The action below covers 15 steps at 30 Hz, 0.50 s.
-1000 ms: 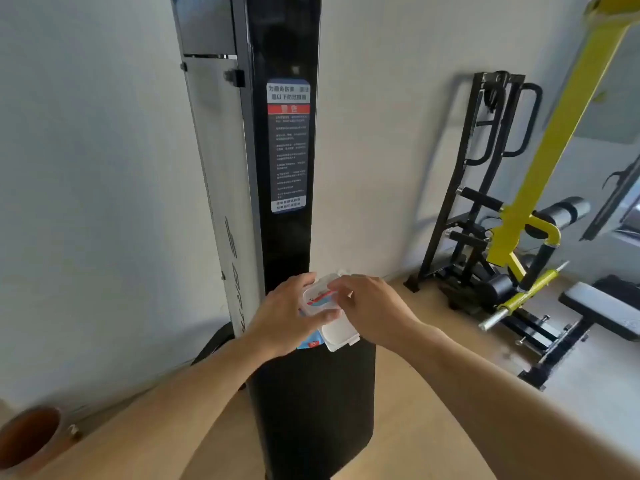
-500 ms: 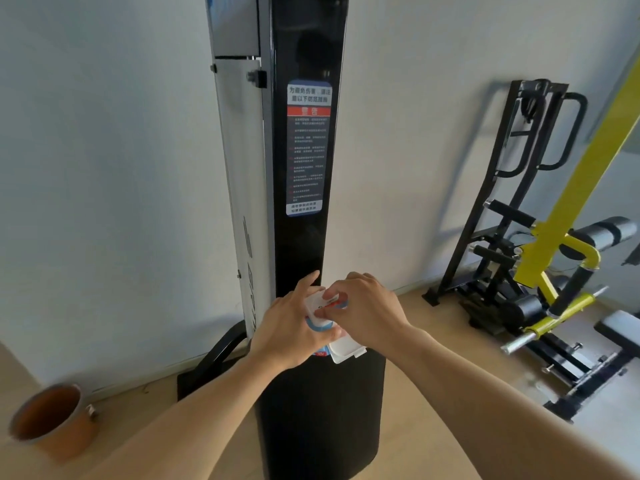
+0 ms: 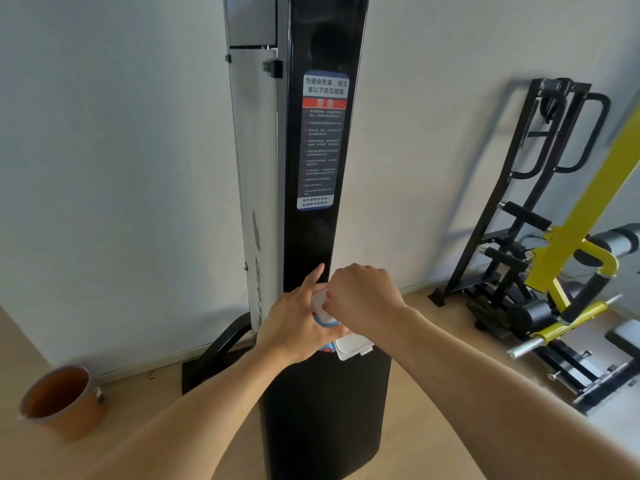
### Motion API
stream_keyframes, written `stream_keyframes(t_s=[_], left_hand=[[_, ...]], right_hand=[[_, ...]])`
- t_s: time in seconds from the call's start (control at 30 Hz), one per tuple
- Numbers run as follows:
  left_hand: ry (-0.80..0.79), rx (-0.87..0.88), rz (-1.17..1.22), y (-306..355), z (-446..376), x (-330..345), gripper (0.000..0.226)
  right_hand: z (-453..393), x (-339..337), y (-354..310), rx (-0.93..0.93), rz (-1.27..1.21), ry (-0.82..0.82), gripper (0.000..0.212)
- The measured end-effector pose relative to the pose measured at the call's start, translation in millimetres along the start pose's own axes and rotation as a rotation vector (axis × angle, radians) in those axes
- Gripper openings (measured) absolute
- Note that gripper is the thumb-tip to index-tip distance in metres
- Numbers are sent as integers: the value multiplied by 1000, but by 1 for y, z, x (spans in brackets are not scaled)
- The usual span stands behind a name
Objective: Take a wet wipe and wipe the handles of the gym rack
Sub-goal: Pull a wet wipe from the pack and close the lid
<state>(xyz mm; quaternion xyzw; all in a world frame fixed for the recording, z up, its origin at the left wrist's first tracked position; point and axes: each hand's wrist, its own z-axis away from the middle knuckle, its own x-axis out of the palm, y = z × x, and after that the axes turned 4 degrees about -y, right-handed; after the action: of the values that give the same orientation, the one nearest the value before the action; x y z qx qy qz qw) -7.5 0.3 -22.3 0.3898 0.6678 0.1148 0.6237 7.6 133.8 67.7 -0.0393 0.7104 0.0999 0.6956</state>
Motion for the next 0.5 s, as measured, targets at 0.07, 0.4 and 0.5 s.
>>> stream_keyframes(t_s=[0.07,0.4,0.5], left_hand=[[2,0,-5,1,1,-1,116],[15,-5,-18,3,1,0,105],[60,26,-70,-3,1,4,96]], right_hand=[[0,-3,-5,-13,72,1,22],[3,7,-13,-1,74,70,27],[1,13,-3,42,-28,88,28]])
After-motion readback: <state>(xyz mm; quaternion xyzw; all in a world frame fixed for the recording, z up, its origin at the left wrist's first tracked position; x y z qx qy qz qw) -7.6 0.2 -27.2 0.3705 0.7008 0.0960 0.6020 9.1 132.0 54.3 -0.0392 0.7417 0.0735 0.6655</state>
